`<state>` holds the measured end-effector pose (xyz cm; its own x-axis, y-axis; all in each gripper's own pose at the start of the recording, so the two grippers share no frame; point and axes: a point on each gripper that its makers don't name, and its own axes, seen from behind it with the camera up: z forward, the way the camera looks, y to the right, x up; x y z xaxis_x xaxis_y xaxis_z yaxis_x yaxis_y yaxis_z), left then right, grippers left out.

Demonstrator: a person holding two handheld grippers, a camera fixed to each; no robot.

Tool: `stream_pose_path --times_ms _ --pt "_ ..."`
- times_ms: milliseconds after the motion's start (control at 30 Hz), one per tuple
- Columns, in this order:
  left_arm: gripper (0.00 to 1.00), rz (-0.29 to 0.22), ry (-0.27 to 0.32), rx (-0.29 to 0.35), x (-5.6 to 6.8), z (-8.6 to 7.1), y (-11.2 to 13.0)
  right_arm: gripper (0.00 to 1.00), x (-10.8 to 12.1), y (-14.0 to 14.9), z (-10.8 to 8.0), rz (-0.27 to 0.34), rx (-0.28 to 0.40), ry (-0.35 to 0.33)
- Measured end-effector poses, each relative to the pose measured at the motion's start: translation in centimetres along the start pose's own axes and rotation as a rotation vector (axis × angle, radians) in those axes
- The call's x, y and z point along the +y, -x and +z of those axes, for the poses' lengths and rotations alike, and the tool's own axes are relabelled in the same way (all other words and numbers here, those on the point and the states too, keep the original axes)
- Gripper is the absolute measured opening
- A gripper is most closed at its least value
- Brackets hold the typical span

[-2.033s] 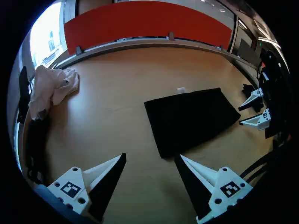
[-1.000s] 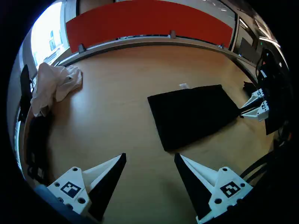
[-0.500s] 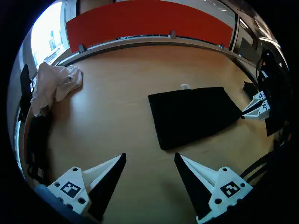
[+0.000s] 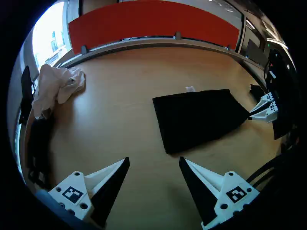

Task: Fold towel

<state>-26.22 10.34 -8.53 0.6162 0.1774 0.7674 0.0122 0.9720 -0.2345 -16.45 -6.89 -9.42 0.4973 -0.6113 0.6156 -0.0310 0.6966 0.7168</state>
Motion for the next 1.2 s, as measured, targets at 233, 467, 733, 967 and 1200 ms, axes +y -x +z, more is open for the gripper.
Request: stream_pose_path --times_ms 233,467,733,967,1200 --pt "0.96 -0.001 -0.003 0.003 0.0 -0.1 0.0 0.05 0.2 -0.4 -0.6 0.006 0.016 0.008" --pt "0.96 -0.003 -0.006 0.005 -0.1 -0.2 -0.2 0.06 0.9 -0.7 -1.9 -0.002 0.028 0.033" --pt "0.96 -0.002 -0.006 0.009 0.0 -0.2 -0.4 0.07 2.0 -0.9 -3.7 0.001 0.038 0.064" --pt "0.96 0.000 -0.006 0.011 0.1 -0.2 -0.5 0.08 2.8 -0.6 -4.9 0.014 0.044 0.085" --pt "0.96 0.000 -0.008 0.012 0.2 -0.3 -0.6 0.09 2.7 -1.3 -5.1 0.010 0.062 0.087"
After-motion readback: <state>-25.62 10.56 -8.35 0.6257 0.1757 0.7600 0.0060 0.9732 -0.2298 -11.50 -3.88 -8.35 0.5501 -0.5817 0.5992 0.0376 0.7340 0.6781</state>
